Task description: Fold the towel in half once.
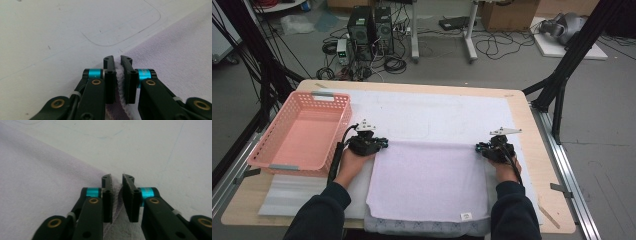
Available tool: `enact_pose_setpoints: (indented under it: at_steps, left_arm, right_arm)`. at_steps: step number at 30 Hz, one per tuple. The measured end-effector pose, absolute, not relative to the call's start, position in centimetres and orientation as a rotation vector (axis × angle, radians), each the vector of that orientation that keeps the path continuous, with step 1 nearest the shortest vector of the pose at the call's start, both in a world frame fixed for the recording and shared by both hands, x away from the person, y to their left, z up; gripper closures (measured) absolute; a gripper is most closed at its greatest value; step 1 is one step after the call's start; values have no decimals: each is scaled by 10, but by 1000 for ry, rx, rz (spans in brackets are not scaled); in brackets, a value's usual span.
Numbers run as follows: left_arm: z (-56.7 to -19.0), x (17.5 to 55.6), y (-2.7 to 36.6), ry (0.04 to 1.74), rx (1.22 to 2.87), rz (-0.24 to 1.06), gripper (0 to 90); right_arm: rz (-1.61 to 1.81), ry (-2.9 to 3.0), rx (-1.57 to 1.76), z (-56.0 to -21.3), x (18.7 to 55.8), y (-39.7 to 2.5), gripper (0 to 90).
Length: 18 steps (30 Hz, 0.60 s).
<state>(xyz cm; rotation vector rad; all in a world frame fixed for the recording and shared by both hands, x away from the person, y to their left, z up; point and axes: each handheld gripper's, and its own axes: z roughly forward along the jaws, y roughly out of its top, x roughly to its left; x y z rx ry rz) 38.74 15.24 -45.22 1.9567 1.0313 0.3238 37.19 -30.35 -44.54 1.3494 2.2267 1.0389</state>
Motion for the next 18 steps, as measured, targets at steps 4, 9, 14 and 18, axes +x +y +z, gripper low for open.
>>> enact_pose_setpoints:
  at_steps: [4,9,14,18]
  left_arm:
    - [-452,392,163,1107,1861,296,844]
    - [-442,403,165,1116,1785,354,846]
    - [-425,429,168,1106,1725,428,845]
    - [-416,449,167,1078,1700,468,843]
  right_arm:
    - [1031,2235,1313,-443,371,-302,858]
    - [1036,2152,1235,-432,382,-298,864]
    - [1073,2066,1230,-416,407,-296,863]
    - [1097,1992,1245,-404,425,-292,862]
